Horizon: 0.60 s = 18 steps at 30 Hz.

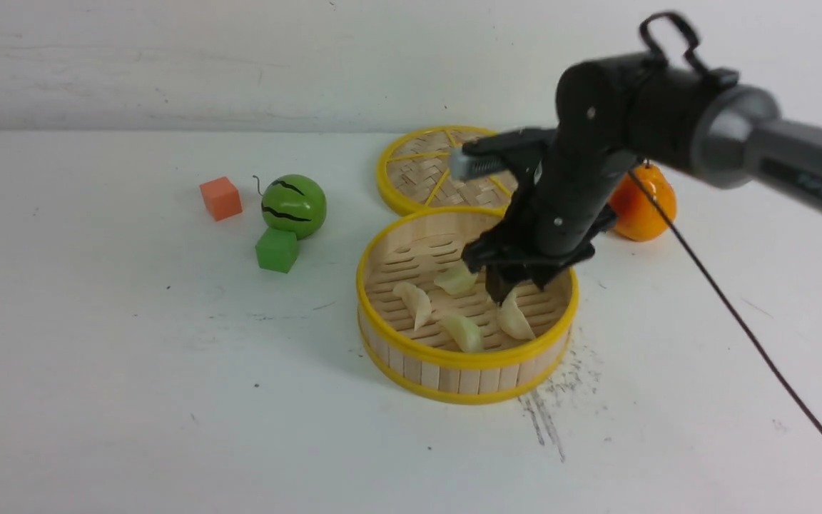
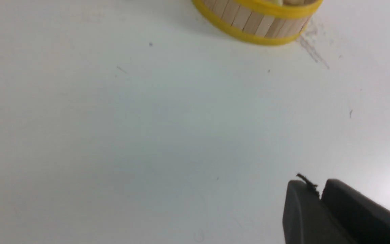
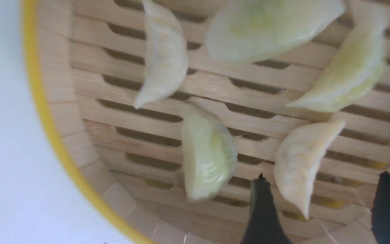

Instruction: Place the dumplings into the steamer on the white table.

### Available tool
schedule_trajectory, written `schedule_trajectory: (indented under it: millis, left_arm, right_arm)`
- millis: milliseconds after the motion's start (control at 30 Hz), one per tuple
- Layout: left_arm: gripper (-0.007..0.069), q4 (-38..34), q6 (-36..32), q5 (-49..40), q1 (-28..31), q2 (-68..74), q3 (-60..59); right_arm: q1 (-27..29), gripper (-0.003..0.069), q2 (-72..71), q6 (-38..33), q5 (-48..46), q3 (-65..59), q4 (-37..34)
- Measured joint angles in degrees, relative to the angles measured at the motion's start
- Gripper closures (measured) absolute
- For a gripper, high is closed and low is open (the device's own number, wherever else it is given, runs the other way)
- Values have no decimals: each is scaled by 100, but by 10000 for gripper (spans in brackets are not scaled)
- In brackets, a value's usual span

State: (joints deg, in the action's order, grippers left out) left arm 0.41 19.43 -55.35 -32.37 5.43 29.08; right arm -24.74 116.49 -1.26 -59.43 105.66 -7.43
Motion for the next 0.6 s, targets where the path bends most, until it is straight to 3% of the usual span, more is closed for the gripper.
schedule_trajectory:
  millis: [100, 267, 433, 600]
  left_arm:
    - [547, 84, 5, 0, 0, -430, 0]
    - [544, 375, 16, 14, 0, -640, 0]
    - [540, 549, 16, 14, 0, -647, 0]
    - [533, 569, 16, 14, 0, -651, 0]
  right_arm:
    - [0, 293, -617, -168, -33, 0, -135]
    - [0, 444, -1718, -574, 110, -277, -590]
    - [0, 599, -2977, -991, 969, -1484, -1170]
    - [0, 678, -4322, -1493, 2025, -2981, -1586]
